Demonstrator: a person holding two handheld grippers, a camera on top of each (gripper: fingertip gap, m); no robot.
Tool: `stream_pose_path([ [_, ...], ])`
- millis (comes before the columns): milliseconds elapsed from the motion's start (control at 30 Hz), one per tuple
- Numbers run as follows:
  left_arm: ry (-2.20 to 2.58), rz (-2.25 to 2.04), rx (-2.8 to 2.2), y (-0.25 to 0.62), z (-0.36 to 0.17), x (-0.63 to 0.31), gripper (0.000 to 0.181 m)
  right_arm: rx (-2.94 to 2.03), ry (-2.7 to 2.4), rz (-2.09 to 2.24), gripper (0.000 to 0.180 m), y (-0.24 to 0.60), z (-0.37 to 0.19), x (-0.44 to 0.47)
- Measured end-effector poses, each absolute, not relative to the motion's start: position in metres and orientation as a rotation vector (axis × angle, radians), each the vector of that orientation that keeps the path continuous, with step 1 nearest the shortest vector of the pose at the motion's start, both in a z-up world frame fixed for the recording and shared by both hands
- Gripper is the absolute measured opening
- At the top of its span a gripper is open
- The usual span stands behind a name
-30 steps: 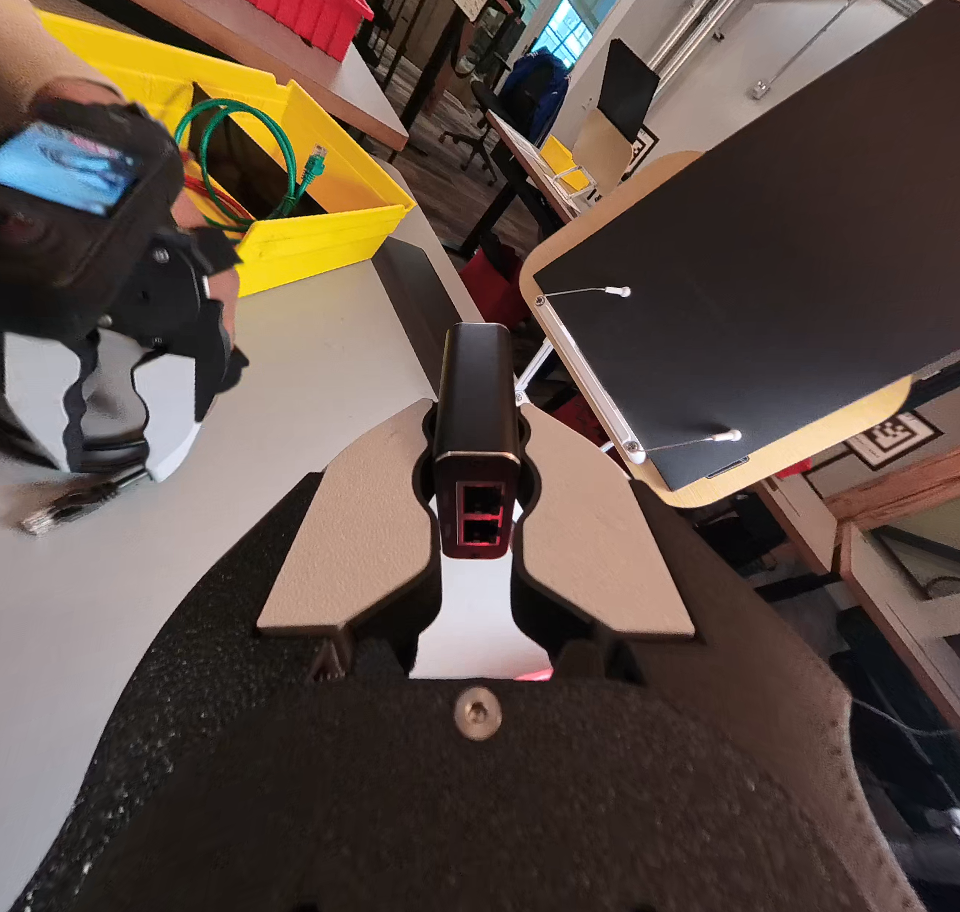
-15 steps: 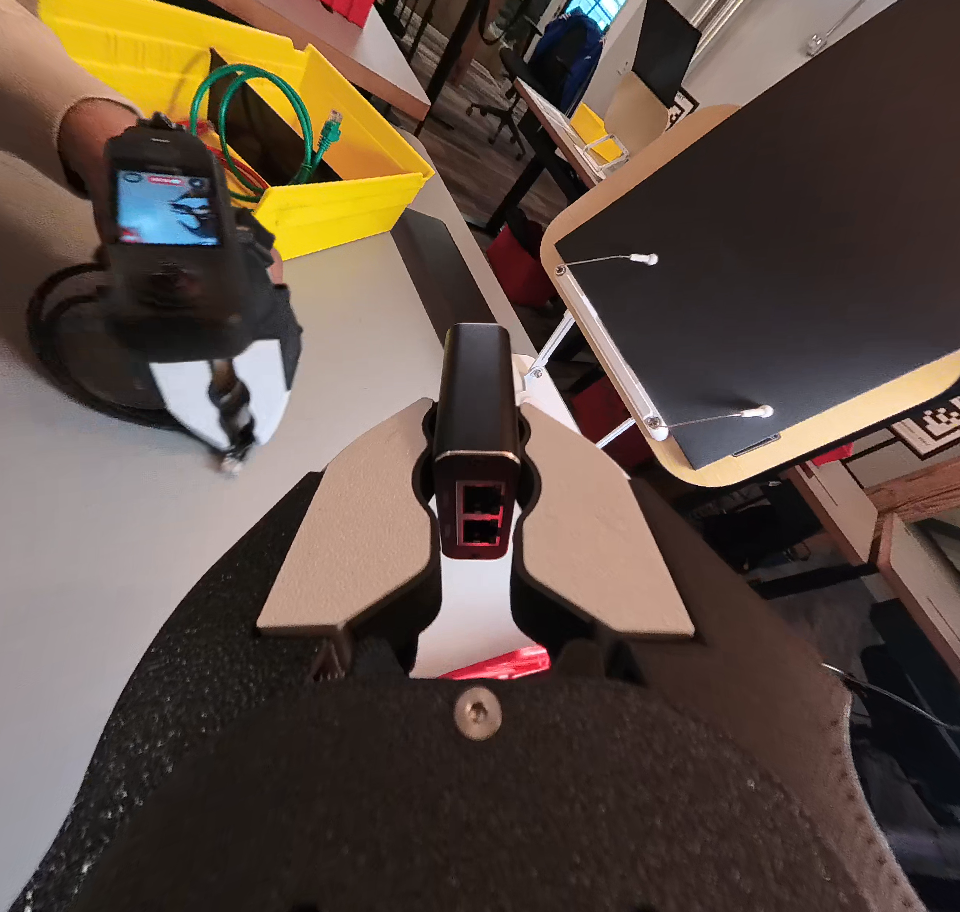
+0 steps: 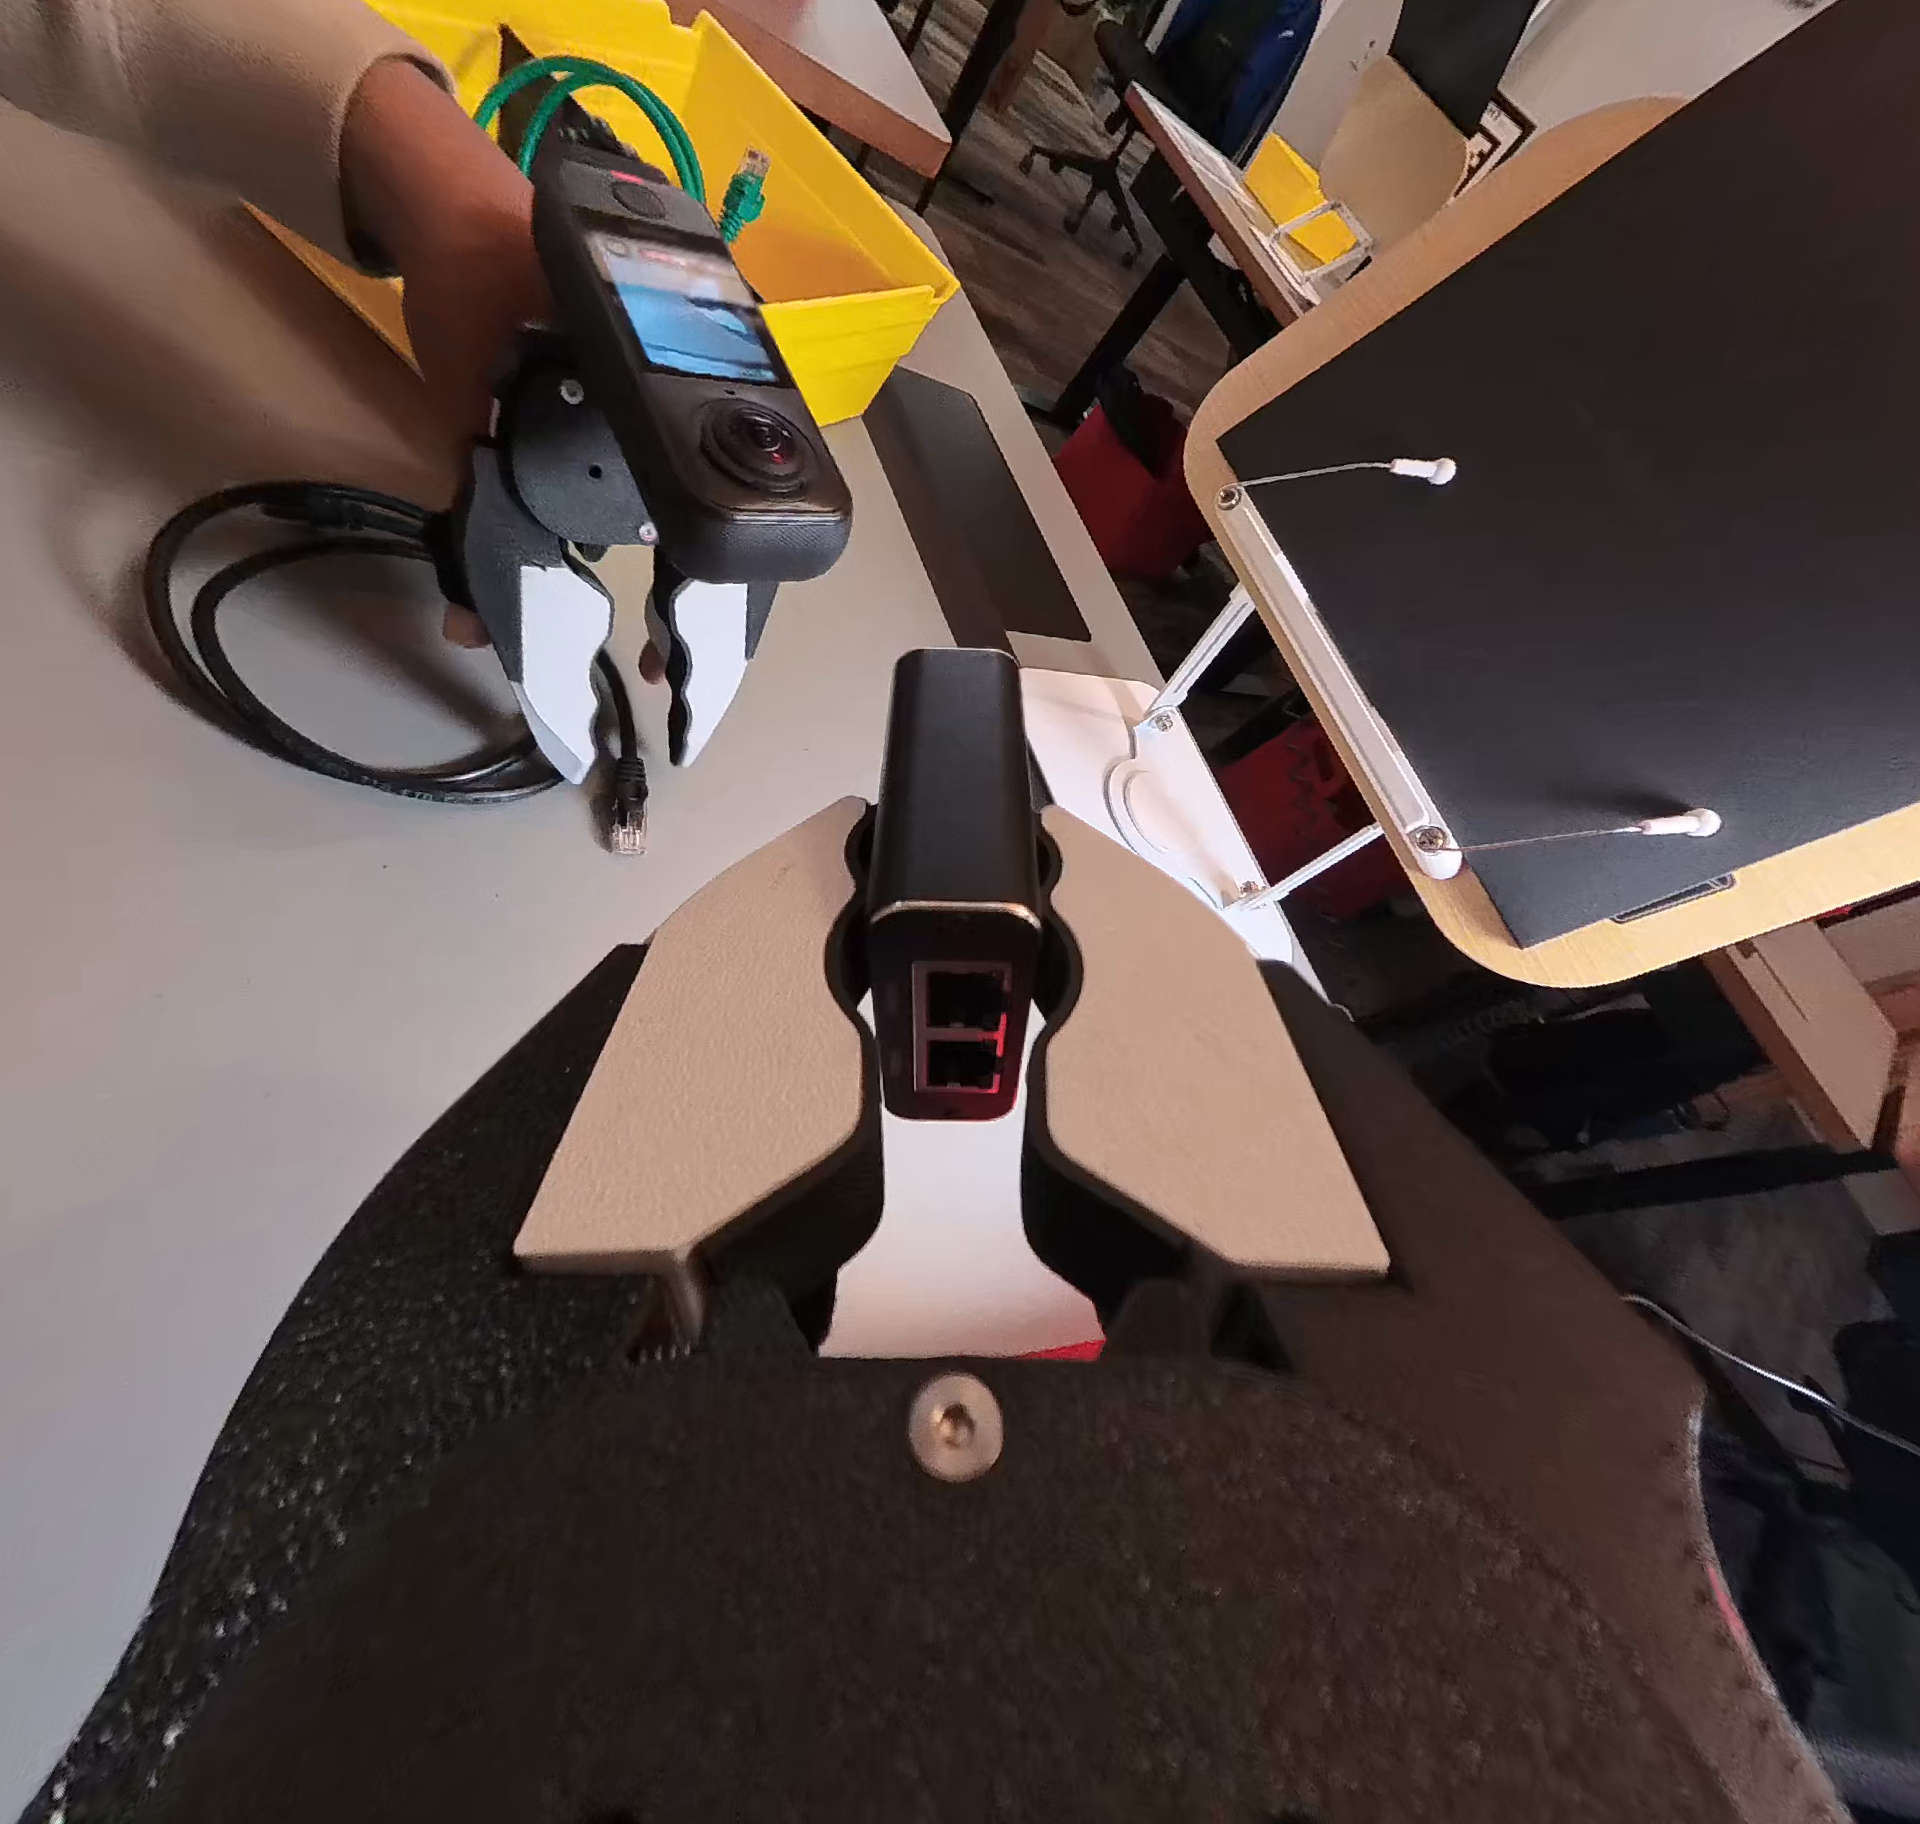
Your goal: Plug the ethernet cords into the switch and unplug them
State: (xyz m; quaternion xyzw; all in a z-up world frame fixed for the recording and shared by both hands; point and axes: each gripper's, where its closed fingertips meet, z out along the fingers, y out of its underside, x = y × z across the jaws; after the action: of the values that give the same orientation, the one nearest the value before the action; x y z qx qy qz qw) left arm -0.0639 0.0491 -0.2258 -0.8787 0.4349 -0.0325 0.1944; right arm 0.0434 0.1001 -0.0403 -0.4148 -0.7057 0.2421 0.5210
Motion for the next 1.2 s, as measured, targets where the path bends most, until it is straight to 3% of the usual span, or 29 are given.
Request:
stream_pose_path([
  [100,1.213,-0.124,-2.459,0.051,-0.230,-0.062,0.031,-0.991,-1.719,0.565,0.026,0.098,-0.046,0.042],
  [167,1.176,-0.184,-2.476,0.049,-0.233,-0.058,0.015,-0.974,-1.730,0.542,0.026,0.098,-0.048,0.040],
  [400,0.934,-0.305,-2.416,0.048,-0.216,-0.047,0.012,-0.845,-1.732,0.497,0.026,0.090,-0.050,0.033],
  [667,0.727,-1.010,-2.145,0.009,-0.139,-0.004,0.012,-0.741,-1.846,1.026,0.026,0.030,-0.053,0.035],
  [833,0.829,-1.196,-2.029,-0.019,-0.105,0.017,0.012,-0.690,-1.951,1.232,0.026,-0.002,-0.052,0.045],
  [1200,0.928,-1.479,-2.070,-0.045,-0.121,0.033,0.012,-0.713,-2.212,1.081,0.026,-0.016,-0.100,0.042],
])
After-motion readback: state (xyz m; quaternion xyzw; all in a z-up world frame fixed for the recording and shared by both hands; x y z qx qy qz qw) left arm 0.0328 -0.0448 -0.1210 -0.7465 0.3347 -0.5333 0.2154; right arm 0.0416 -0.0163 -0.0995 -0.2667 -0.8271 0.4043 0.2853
